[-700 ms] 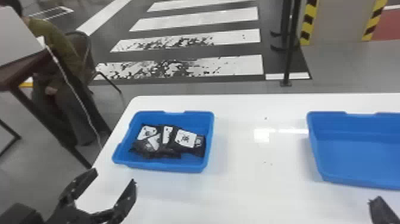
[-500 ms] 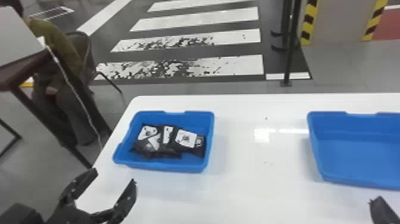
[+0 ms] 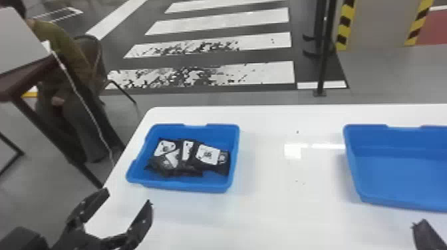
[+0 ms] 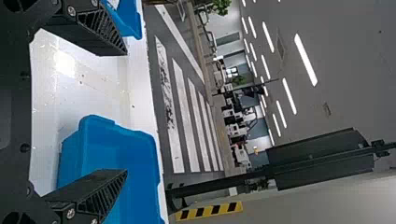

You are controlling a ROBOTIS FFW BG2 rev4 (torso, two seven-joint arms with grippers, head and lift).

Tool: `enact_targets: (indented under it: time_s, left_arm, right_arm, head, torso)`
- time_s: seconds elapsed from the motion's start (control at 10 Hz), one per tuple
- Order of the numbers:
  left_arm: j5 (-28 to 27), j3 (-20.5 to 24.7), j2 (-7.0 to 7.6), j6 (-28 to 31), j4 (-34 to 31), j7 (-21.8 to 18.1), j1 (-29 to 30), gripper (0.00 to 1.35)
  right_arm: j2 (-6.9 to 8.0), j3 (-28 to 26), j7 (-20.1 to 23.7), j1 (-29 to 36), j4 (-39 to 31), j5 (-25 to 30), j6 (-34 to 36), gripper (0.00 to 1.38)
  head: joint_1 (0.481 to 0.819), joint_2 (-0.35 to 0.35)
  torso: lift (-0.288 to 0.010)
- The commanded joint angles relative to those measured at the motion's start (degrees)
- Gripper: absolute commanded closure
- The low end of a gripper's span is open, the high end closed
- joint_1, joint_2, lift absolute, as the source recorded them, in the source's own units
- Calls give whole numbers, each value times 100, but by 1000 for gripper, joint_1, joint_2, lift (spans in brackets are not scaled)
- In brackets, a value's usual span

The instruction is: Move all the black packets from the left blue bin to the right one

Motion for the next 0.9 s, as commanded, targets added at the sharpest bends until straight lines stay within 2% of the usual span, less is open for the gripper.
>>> enact_targets:
  time_s: [0.0, 0.3, 0.5, 0.7, 0.8]
  left_arm:
    - [-22, 12, -24, 60, 0, 0, -49, 140]
    - [-170, 57, -24, 355, 169, 0, -527, 140]
    - [-216, -160, -24, 777, 422, 0, -1033, 140]
    - [-193, -480, -24, 1354, 731, -18, -1638, 140]
    - [-147, -628, 26, 1649, 900, -35, -1961, 140]
  right_arm:
    - [0, 5, -5, -14, 18, -13, 0, 125]
    - [0, 39, -5, -28, 32, -36, 0, 125]
    - [0, 39, -5, -28, 60, -59, 0, 125]
    - [0, 50, -5, -28, 75, -93, 0, 125]
    - [0, 50, -5, -42, 89, -116, 0, 125]
  head:
    - [695, 243]
    - [695, 252]
    - [695, 257]
    - [695, 229]
    - [695, 204]
  torso:
    - [-140]
    - [-140]
    - [-140]
    - [-140]
    - [-140]
